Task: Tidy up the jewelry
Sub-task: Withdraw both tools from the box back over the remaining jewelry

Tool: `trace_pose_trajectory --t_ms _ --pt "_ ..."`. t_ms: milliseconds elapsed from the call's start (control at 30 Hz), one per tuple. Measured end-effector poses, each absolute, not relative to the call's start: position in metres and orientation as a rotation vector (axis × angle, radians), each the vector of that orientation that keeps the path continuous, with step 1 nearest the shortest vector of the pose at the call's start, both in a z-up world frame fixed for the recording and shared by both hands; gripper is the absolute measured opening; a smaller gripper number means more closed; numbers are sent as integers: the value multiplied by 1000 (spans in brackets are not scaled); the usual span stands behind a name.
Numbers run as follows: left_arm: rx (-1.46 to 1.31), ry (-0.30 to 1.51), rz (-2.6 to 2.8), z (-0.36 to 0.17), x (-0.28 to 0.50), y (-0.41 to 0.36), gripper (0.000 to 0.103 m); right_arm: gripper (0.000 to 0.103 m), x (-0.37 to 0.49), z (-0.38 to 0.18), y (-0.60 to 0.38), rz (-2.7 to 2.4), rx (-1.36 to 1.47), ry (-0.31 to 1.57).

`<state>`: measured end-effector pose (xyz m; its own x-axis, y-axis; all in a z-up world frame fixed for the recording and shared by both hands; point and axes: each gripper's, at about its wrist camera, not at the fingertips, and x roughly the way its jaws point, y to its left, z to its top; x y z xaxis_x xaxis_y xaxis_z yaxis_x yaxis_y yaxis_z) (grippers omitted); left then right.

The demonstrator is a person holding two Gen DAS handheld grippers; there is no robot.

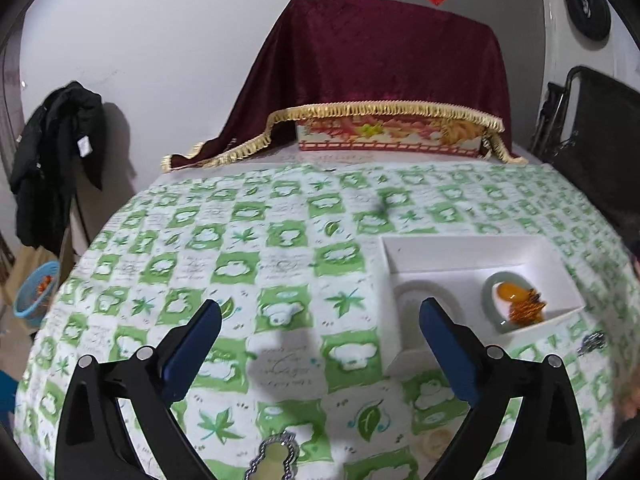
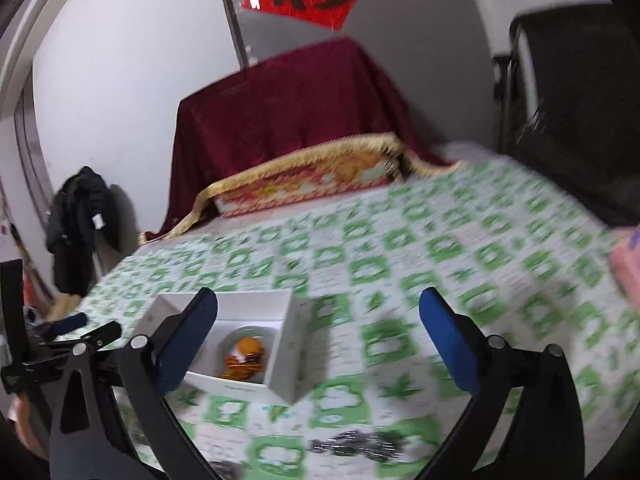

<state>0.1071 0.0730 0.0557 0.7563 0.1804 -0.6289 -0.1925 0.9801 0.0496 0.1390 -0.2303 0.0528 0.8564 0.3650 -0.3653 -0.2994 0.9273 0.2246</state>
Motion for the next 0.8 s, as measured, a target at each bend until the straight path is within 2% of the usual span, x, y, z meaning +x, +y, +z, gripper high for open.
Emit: trace_pose_trajectory --t_ms 133,600,800 --pt "7 685 222 53 95 66 100 98 127 54 -238 356 155 398" --pt "-13 716 162 43 40 51 100 98 94 28 -271 456 341 561" --pt "16 739 120 37 33 39 100 98 86 25 -246 495 219 592"
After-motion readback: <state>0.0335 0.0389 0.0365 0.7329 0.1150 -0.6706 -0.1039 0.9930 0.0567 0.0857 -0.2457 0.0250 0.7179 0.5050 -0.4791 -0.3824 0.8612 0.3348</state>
